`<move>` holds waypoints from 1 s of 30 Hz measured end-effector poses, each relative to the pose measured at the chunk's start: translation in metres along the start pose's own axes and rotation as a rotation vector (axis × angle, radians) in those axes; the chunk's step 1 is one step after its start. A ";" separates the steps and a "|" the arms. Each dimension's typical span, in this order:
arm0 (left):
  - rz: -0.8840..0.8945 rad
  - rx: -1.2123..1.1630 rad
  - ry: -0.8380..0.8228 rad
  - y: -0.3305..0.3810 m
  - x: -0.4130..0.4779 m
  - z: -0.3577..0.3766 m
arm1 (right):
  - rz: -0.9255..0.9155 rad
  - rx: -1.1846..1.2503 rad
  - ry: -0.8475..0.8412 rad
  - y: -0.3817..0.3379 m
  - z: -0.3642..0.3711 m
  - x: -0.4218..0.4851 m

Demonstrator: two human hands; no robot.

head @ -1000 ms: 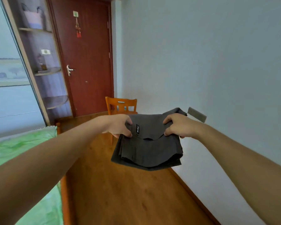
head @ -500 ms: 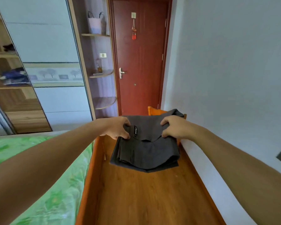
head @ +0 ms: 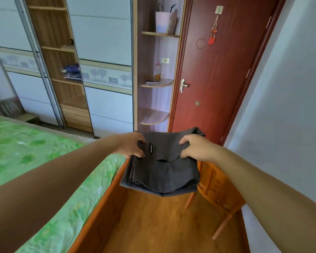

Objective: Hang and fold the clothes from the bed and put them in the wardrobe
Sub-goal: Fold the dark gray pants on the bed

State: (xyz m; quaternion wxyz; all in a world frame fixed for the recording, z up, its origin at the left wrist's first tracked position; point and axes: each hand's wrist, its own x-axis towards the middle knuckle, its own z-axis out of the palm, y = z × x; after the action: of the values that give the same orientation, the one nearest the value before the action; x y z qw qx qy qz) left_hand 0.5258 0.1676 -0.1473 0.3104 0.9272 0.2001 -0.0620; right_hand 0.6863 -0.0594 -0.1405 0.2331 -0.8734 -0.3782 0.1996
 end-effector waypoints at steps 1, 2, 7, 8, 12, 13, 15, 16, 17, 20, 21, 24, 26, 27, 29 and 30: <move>-0.020 0.011 0.009 -0.006 0.021 -0.006 | -0.012 -0.002 -0.019 0.003 -0.002 0.028; -0.036 0.023 0.011 -0.012 0.036 -0.010 | -0.021 -0.007 -0.029 0.006 -0.004 0.049; -0.067 0.014 0.016 -0.054 0.163 -0.048 | -0.043 -0.032 -0.070 0.023 -0.013 0.195; -0.073 0.004 0.016 -0.062 0.189 -0.059 | -0.045 -0.039 -0.077 0.023 -0.018 0.224; -0.102 -0.024 0.033 -0.082 0.284 -0.112 | -0.049 -0.014 -0.083 0.014 -0.051 0.339; -0.106 -0.025 0.038 -0.086 0.304 -0.124 | -0.054 -0.001 -0.084 0.011 -0.058 0.364; -0.109 0.009 0.041 -0.092 0.344 -0.147 | -0.065 0.011 -0.095 0.008 -0.070 0.413; -0.119 0.023 0.038 -0.096 0.363 -0.157 | -0.071 0.009 -0.103 0.008 -0.074 0.437; -0.134 0.022 0.031 -0.100 0.382 -0.167 | -0.080 0.008 -0.109 0.009 -0.078 0.461; -0.173 0.002 0.026 -0.116 0.438 -0.191 | -0.119 0.005 -0.138 0.011 -0.085 0.536; -0.189 0.009 0.031 -0.122 0.456 -0.199 | -0.135 0.000 -0.151 0.011 -0.086 0.561; -0.250 0.018 0.044 -0.145 0.512 -0.218 | -0.198 -0.017 -0.195 0.014 -0.087 0.640; -0.295 0.013 0.073 -0.162 0.548 -0.231 | -0.246 -0.020 -0.219 0.014 -0.090 0.694; -0.319 0.004 0.094 -0.169 0.564 -0.238 | -0.276 -0.028 -0.233 0.012 -0.092 0.721; -0.382 -0.049 0.134 -0.181 0.592 -0.253 | -0.332 -0.057 -0.268 0.004 -0.099 0.771; -0.414 -0.080 0.149 -0.186 0.603 -0.261 | -0.358 -0.067 -0.287 -0.004 -0.102 0.793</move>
State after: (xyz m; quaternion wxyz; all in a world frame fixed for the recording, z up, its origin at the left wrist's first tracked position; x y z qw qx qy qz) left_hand 0.9975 0.6605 -0.1857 0.3120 0.8552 0.4110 -0.0476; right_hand 1.2408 0.5146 -0.1928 0.1792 -0.7623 -0.5628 0.2645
